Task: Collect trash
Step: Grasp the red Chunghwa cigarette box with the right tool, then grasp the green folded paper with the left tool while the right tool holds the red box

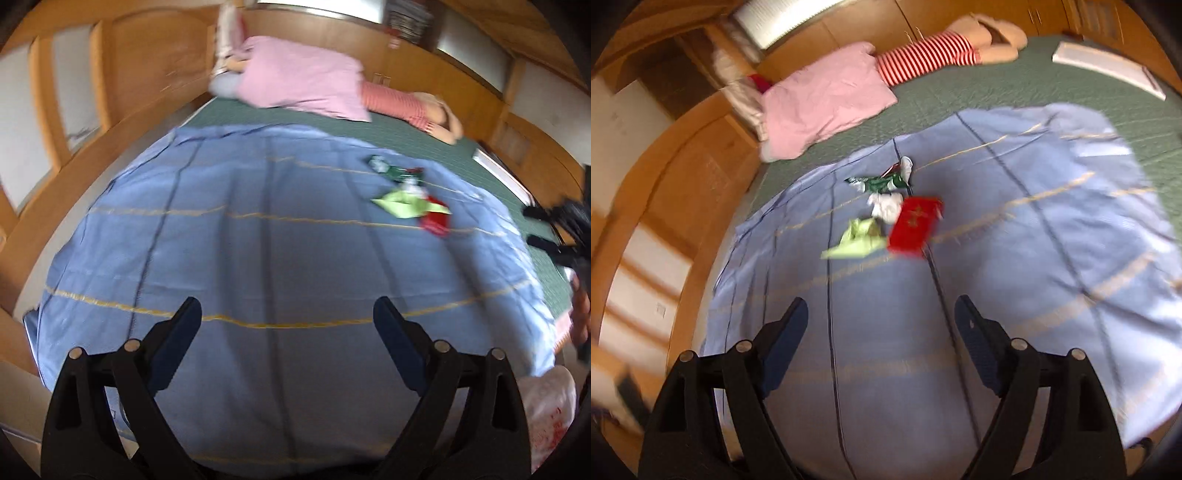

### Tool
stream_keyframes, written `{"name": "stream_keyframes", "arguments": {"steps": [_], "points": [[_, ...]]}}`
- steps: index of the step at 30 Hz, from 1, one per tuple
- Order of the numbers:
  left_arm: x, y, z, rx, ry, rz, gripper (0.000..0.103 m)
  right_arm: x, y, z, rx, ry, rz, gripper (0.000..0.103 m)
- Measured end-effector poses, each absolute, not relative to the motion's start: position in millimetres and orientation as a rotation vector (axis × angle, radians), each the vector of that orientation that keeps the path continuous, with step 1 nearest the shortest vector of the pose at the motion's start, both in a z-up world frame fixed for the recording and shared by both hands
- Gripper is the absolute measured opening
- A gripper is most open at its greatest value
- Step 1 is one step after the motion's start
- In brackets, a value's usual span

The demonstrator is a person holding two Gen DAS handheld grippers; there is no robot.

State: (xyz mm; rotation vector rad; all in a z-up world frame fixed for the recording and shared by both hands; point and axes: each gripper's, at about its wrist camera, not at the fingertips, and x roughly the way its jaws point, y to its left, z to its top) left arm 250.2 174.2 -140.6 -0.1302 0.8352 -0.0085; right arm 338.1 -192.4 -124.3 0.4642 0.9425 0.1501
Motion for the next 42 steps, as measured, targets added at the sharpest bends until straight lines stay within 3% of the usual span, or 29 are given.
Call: {"name": "stream_keyframes", "arguments": {"steps": [3, 7, 15, 17, 19, 21, 28, 33, 35, 39, 42], "points": [[255, 199, -164, -0.212, 0.968, 0.101, 0.093, 410, -177, -155, 0.437, 0.989, 0.043, 0.081], [255, 215, -156, -0.287, 0.955, 0.078, 0.094, 484, -169, -198, 0.421, 1.020, -0.120, 0.081], [254, 231, -164, -0.335, 1.018, 0.123, 0.094, 537, -155, -246, 0.440, 0.999, -0.179, 0.079], [255, 236, -166, -0.356, 1.027, 0.135, 0.094, 534, -136, -246, 0.374, 0.996, -0.109, 0.078], [257, 239, -168, -0.379, 1.020, 0.149, 0.094, 527, -117, -250, 0.370, 1.031, -0.009, 0.067], [256, 240, -167, -0.384, 1.011, 0.165, 0.094, 511, -90, -250, 0.321, 1.061, 0.103, 0.062], [252, 259, -169, -0.463, 0.991, 0.250, 0.094, 415, 20, -244, 0.220, 1.242, 0.641, 0.061], [248, 271, -170, -0.507, 0.976, 0.296, 0.094, 380, 40, -223, 0.125, 1.200, 0.703, 0.061], [249, 272, -172, -0.510, 0.982, 0.298, 0.094, 378, 36, -219, 0.067, 1.174, 0.649, 0.062], [248, 274, -172, -0.525, 0.980, 0.301, 0.094, 374, 30, -220, 0.037, 1.200, 0.616, 0.079], [247, 276, -171, -0.529, 0.972, 0.307, 0.094, 366, 29, -230, 0.028, 1.244, 0.624, 0.080]]}}
